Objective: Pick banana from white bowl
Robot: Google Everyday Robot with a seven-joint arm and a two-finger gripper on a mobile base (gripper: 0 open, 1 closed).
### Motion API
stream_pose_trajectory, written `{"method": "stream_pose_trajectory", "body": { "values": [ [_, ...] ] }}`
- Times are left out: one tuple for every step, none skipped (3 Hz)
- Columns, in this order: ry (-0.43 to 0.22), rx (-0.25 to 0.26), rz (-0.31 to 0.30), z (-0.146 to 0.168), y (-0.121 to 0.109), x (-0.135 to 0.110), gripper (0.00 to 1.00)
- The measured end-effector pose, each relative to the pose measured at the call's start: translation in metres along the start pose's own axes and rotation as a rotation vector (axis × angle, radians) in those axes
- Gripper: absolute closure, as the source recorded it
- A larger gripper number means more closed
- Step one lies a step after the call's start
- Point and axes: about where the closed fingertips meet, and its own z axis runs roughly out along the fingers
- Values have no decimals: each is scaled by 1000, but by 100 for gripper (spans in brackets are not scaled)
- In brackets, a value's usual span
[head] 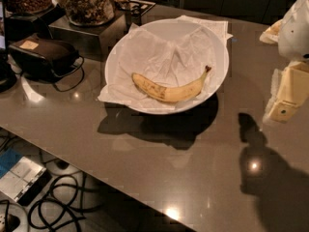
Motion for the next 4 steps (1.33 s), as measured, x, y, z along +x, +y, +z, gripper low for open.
{"method": "stream_pose_trajectory", "body": {
  "values": [
    [0, 0, 0, 0, 0, 0, 0],
    [16, -9, 13, 0, 3, -14, 0],
    [62, -35, 2, 7, 1, -43, 0],
    [104, -46, -42, 18, -5, -78, 0]
  ]
}}
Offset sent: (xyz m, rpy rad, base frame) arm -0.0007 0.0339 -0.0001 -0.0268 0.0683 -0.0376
